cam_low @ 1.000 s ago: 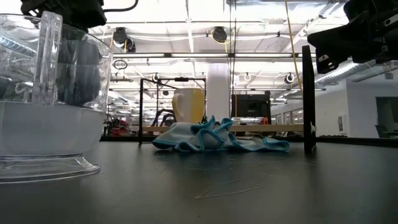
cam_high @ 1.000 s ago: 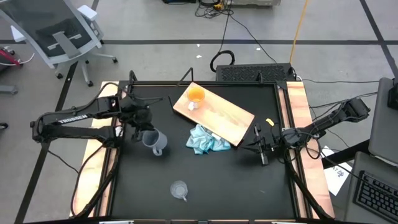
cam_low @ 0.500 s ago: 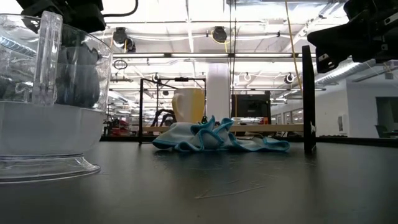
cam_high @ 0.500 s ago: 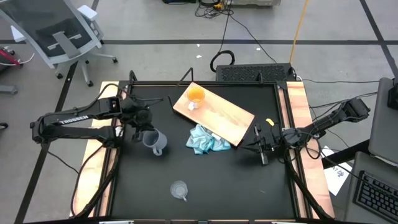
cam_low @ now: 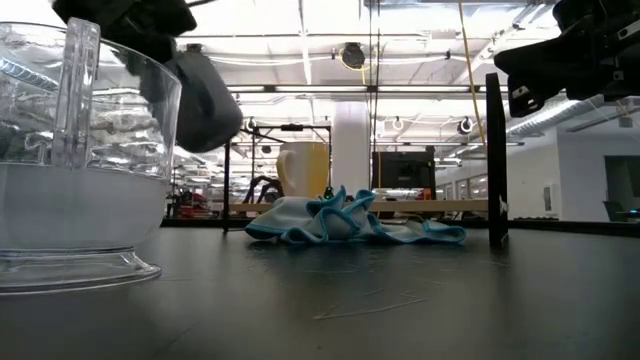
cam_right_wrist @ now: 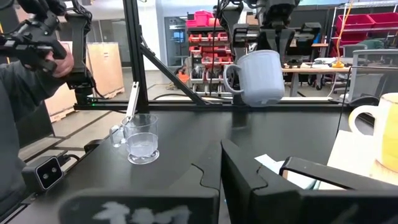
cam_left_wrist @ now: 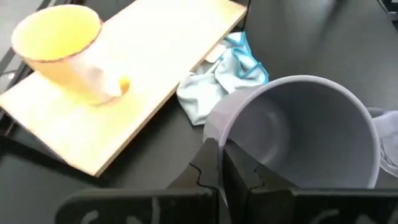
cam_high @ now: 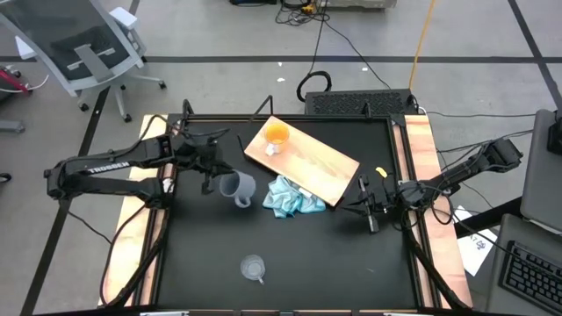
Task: Stack small to large cups/mugs on shelf
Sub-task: Put the gray mug on the shelf
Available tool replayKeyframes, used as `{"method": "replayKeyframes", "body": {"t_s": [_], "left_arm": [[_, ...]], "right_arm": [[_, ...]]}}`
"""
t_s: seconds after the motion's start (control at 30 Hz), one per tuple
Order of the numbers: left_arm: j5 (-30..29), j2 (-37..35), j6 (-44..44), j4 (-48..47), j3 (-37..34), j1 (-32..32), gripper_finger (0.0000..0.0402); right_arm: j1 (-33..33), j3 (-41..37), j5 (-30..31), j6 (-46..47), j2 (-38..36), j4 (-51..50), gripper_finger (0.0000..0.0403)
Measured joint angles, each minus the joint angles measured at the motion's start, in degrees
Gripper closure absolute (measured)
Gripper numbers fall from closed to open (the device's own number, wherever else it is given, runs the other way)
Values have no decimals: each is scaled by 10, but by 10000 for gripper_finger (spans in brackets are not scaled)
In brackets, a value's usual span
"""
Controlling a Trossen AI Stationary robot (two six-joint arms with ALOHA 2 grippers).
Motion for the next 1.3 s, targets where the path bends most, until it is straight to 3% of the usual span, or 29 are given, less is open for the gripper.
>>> {"method": "replayKeyframes", "body": {"t_s": [0.23,0.43,0.67,0.83,0.97,1.3], "left_arm": [[6,107,18,26,30,0,398],[5,196,46,13,116,0,398],[3,249,89,-16,207,3,398],[7,291,135,-53,280,14,398],[56,331,185,-100,341,33,398],[62,464,270,-216,499,39,398]], "right_arm": [[0,0,0,0,0,1,403],[0,0,0,0,0,1,403],[0,0,0,5,0,1,403],[0,0,0,3,0,1,403],[0,0,0,2,0,-1,403],[0,0,0,8,0,-3,403]]}}
